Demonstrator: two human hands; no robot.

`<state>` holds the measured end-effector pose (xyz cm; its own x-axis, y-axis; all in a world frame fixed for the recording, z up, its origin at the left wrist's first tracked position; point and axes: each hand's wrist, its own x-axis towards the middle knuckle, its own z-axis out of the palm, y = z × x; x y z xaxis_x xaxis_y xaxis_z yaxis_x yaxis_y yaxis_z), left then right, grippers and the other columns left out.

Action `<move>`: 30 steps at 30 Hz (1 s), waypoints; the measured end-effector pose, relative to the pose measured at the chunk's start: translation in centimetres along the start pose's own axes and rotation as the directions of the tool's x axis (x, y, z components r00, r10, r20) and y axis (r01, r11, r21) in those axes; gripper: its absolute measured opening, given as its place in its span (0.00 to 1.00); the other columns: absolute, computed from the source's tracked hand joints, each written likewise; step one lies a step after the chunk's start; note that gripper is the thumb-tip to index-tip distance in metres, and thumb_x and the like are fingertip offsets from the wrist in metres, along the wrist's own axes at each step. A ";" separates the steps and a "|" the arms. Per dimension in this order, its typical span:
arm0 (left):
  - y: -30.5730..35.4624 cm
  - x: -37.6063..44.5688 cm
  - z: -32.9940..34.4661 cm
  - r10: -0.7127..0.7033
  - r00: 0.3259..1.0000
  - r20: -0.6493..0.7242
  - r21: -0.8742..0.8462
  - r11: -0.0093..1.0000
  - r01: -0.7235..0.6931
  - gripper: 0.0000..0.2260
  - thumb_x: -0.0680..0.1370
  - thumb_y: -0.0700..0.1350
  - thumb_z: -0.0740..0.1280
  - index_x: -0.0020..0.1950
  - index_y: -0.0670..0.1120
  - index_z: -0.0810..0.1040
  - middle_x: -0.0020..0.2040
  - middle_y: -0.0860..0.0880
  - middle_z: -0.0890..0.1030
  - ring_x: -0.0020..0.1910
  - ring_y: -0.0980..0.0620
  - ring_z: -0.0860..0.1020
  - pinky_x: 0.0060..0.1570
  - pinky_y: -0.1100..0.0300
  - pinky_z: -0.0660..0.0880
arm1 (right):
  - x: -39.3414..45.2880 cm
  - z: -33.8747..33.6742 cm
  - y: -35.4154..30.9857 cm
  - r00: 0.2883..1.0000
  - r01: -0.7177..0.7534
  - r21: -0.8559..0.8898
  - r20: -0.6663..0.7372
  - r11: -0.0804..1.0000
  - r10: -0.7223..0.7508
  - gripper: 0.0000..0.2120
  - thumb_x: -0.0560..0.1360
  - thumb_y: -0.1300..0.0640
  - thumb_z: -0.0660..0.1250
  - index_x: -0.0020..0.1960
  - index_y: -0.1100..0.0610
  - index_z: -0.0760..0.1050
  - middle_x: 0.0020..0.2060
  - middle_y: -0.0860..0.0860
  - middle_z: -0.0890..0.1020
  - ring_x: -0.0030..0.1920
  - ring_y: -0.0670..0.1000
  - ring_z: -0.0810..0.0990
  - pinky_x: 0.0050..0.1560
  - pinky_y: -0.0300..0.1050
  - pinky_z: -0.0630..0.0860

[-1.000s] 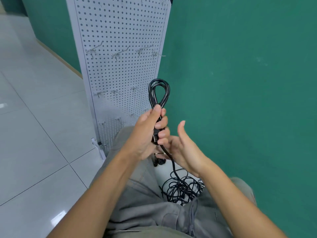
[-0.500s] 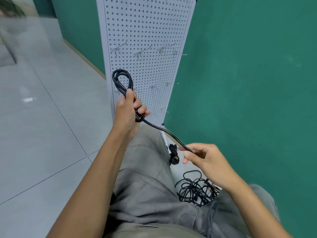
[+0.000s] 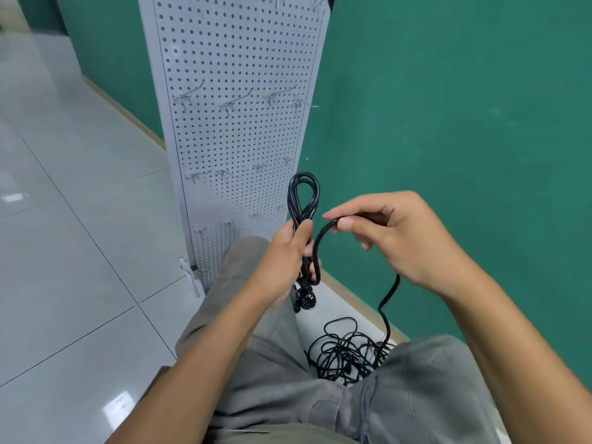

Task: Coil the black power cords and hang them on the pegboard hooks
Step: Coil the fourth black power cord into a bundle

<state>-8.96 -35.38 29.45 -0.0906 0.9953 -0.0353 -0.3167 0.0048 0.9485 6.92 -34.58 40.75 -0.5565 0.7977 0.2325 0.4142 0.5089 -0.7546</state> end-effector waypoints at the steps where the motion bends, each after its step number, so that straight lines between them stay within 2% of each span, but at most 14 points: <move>1: -0.2 -0.3 0.6 -0.036 0.999 0.041 -0.020 0.999 0.036 0.09 0.88 0.48 0.56 0.50 0.46 0.67 0.33 0.49 0.65 0.27 0.51 0.66 0.27 0.59 0.67 | 0.3 -0.3 0.1 0.999 -0.014 -0.012 -0.030 1.000 0.014 0.08 0.77 0.64 0.72 0.50 0.53 0.86 0.26 0.46 0.79 0.28 0.43 0.71 0.32 0.34 0.66; 5: 0.0 -1.5 2.5 -0.141 0.974 0.178 -0.130 0.978 0.165 0.16 0.87 0.57 0.52 0.47 0.48 0.67 0.31 0.50 0.64 0.29 0.52 0.62 0.28 0.59 0.61 | 0.7 -0.8 0.3 0.984 -0.097 -0.092 -0.158 0.991 0.081 0.01 0.74 0.62 0.76 0.46 0.58 0.85 0.24 0.40 0.78 0.22 0.42 0.70 0.26 0.29 0.62; 7: 0.5 -2.0 3.0 -0.158 0.962 0.223 -0.168 0.966 0.198 0.24 0.83 0.65 0.47 0.45 0.48 0.68 0.30 0.50 0.64 0.28 0.52 0.62 0.28 0.59 0.61 | 0.7 -0.7 0.5 0.967 -0.124 -0.122 -0.236 0.985 0.093 0.05 0.72 0.60 0.78 0.43 0.57 0.83 0.28 0.41 0.80 0.23 0.43 0.73 0.27 0.29 0.64; 9: 0.8 -2.4 3.0 -0.153 0.943 0.295 -0.169 0.963 0.209 0.26 0.79 0.70 0.50 0.46 0.47 0.68 0.31 0.50 0.64 0.29 0.52 0.62 0.29 0.59 0.63 | 0.6 -0.7 0.9 0.942 -0.141 -0.162 -0.325 0.977 0.081 0.11 0.69 0.57 0.81 0.40 0.53 0.78 0.34 0.44 0.82 0.28 0.50 0.77 0.29 0.33 0.67; 10: 0.8 -2.4 2.9 -0.129 0.938 0.322 -0.135 0.974 0.181 0.25 0.80 0.68 0.56 0.47 0.46 0.67 0.32 0.50 0.64 0.29 0.51 0.63 0.30 0.60 0.65 | 0.6 -0.7 1.3 0.928 -0.148 -0.194 -0.365 0.970 0.069 0.14 0.68 0.54 0.82 0.40 0.52 0.76 0.35 0.45 0.81 0.30 0.52 0.78 0.31 0.36 0.68; 12: 0.9 -2.5 2.6 -0.080 0.931 0.357 -0.057 0.993 0.107 0.17 0.82 0.57 0.66 0.48 0.46 0.66 0.35 0.49 0.65 0.30 0.50 0.67 0.32 0.58 0.71 | 0.5 -0.6 1.9 0.902 -0.173 -0.230 -0.426 0.958 0.060 0.18 0.66 0.50 0.82 0.39 0.50 0.71 0.35 0.45 0.79 0.32 0.51 0.75 0.34 0.39 0.68; 15: 1.5 -2.7 2.8 -0.095 0.921 0.378 -0.063 0.990 0.128 0.11 0.86 0.50 0.62 0.50 0.46 0.65 0.34 0.51 0.64 0.29 0.52 0.67 0.32 0.58 0.73 | 0.3 -0.5 2.6 0.874 -0.207 -0.203 -0.478 0.957 0.087 0.20 0.66 0.46 0.82 0.41 0.50 0.71 0.36 0.46 0.79 0.31 0.45 0.71 0.36 0.38 0.68; 17: 2.0 -2.8 2.9 -0.092 0.923 0.374 -0.125 0.981 0.149 0.09 0.86 0.50 0.59 0.52 0.46 0.66 0.34 0.51 0.64 0.29 0.52 0.66 0.31 0.59 0.73 | 0.1 -0.4 3.2 0.878 -0.198 -0.102 -0.461 0.975 0.130 0.16 0.69 0.47 0.80 0.43 0.51 0.73 0.38 0.49 0.80 0.32 0.48 0.74 0.39 0.41 0.73; 19: 2.4 -2.7 2.6 -0.086 0.929 0.361 -0.175 0.972 0.158 0.11 0.85 0.52 0.59 0.52 0.45 0.67 0.33 0.52 0.64 0.29 0.52 0.65 0.29 0.59 0.72 | -0.3 -0.3 4.1 0.906 -0.157 0.048 -0.390 0.986 0.163 0.10 0.75 0.54 0.76 0.46 0.54 0.75 0.36 0.52 0.81 0.33 0.50 0.77 0.41 0.44 0.76; 21: 2.7 -2.5 2.2 -0.074 0.935 0.346 -0.209 0.966 0.154 0.11 0.85 0.53 0.59 0.50 0.46 0.68 0.33 0.52 0.64 0.29 0.53 0.65 0.28 0.59 0.72 | -1.1 -0.1 5.3 0.929 -0.140 0.145 -0.322 0.980 0.180 0.04 0.78 0.60 0.71 0.48 0.58 0.76 0.34 0.52 0.81 0.34 0.49 0.79 0.43 0.40 0.75; 23: 2.7 -2.4 1.9 -0.069 0.941 0.332 -0.211 0.967 0.145 0.12 0.85 0.54 0.58 0.50 0.46 0.69 0.34 0.52 0.65 0.30 0.52 0.65 0.28 0.59 0.72 | -1.9 0.1 6.3 0.933 -0.146 0.266 -0.284 0.953 0.222 0.03 0.80 0.62 0.69 0.48 0.60 0.77 0.32 0.53 0.82 0.34 0.48 0.80 0.46 0.38 0.76; 25: 2.6 -2.3 2.0 -0.063 0.947 0.315 -0.152 0.982 0.116 0.13 0.85 0.55 0.58 0.50 0.46 0.68 0.34 0.50 0.68 0.31 0.51 0.66 0.29 0.59 0.73 | -2.4 0.2 6.7 0.917 -0.143 0.443 -0.278 0.885 0.287 0.04 0.79 0.59 0.69 0.47 0.59 0.77 0.32 0.53 0.82 0.36 0.50 0.81 0.49 0.41 0.78; 28: 1.8 -2.3 2.3 -0.075 0.948 0.310 -0.002 0.997 0.080 0.12 0.86 0.54 0.58 0.53 0.45 0.70 0.39 0.46 0.79 0.34 0.46 0.72 0.35 0.58 0.79 | -2.4 0.6 6.4 0.896 -0.103 0.637 -0.275 0.764 0.350 0.09 0.76 0.54 0.69 0.48 0.60 0.77 0.36 0.53 0.82 0.44 0.51 0.83 0.57 0.51 0.81; 30: 0.9 -2.2 2.4 -0.091 0.938 0.335 0.053 0.996 0.078 0.11 0.85 0.54 0.58 0.59 0.47 0.73 0.49 0.46 0.85 0.38 0.45 0.78 0.50 0.50 0.83 | -2.2 1.0 5.8 0.899 -0.113 0.635 -0.263 0.764 0.351 0.13 0.76 0.51 0.69 0.50 0.62 0.78 0.47 0.54 0.84 0.54 0.51 0.84 0.60 0.55 0.81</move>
<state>-6.73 -37.31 31.13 0.2602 0.9655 -0.0143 -0.2723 0.0876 0.9582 9.81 -33.67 35.22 -0.1655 0.9806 0.1050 -0.0781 0.0931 -0.9926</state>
